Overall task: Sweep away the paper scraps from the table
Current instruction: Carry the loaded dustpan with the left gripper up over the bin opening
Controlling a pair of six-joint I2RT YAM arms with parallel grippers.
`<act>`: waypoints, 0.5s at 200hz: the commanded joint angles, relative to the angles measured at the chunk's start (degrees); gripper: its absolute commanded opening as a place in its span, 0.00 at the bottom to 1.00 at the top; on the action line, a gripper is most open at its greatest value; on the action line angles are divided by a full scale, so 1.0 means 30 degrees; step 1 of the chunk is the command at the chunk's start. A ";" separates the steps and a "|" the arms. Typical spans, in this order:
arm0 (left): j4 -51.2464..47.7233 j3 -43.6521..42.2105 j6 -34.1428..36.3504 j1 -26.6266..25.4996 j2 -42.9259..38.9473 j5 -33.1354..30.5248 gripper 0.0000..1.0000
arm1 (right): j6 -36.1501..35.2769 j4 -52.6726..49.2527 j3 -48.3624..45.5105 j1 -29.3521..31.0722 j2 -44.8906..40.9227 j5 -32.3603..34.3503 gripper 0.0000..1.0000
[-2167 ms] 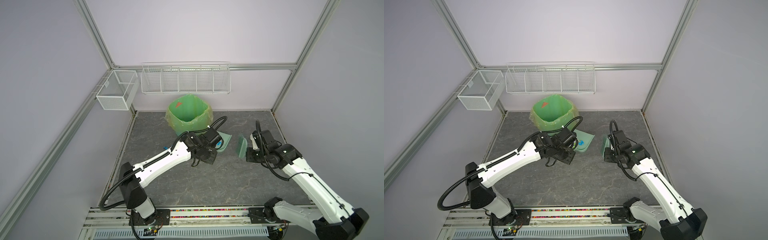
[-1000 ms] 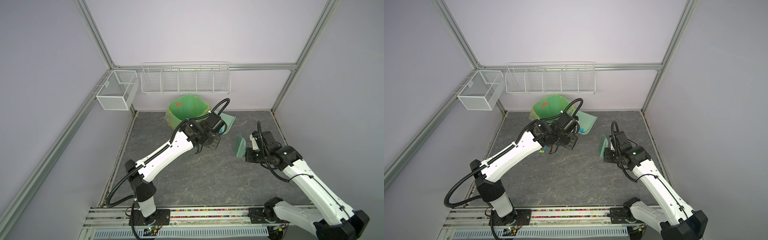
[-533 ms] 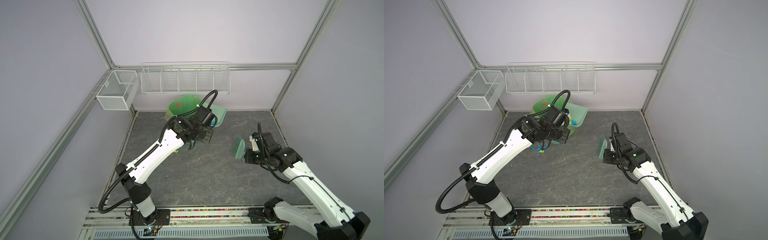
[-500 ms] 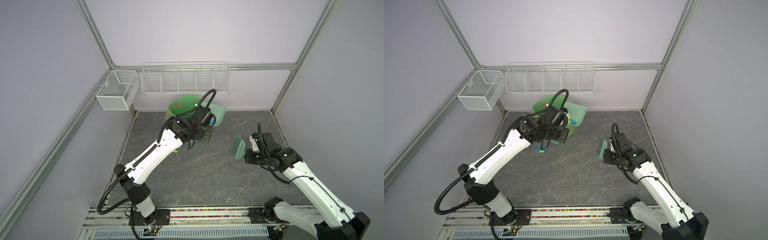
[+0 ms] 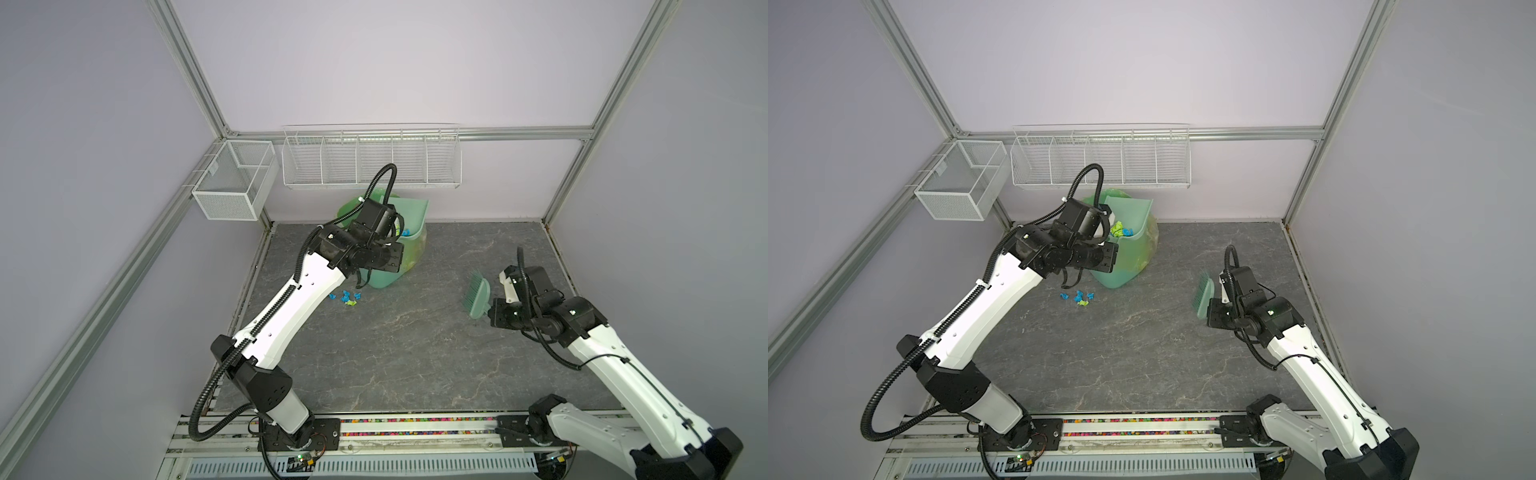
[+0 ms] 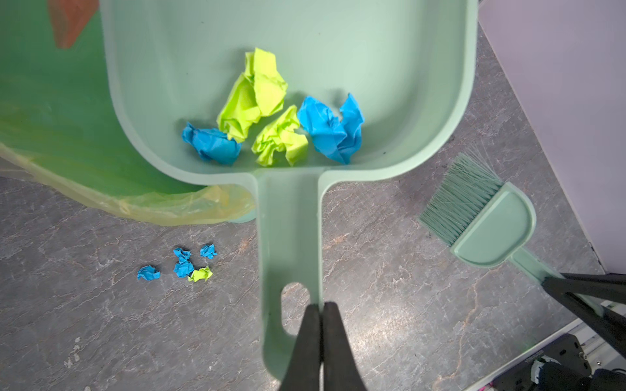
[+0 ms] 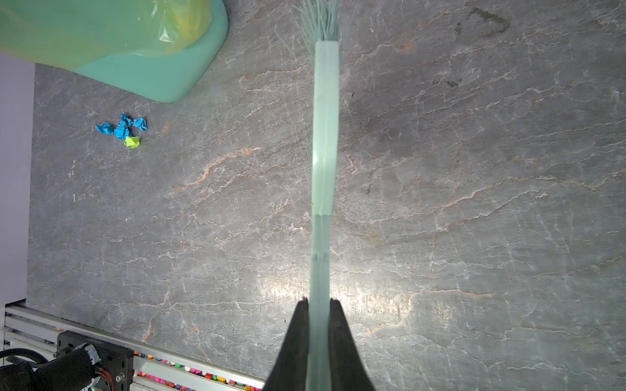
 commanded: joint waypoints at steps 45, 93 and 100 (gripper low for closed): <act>0.1871 -0.1289 -0.0908 0.2210 -0.1149 0.3862 0.00 | 0.0020 0.0481 -0.0110 -0.0108 -0.0225 -0.0178 0.07; 0.3622 -0.2747 -0.2168 0.3795 -0.1724 0.7393 0.00 | 0.0159 0.0688 -0.0359 -0.0099 -0.0325 -0.0397 0.07; 0.3928 -0.2972 -0.2458 0.4127 -0.1777 0.7986 0.00 | 0.0132 0.0660 -0.0361 -0.0107 -0.0340 -0.0333 0.07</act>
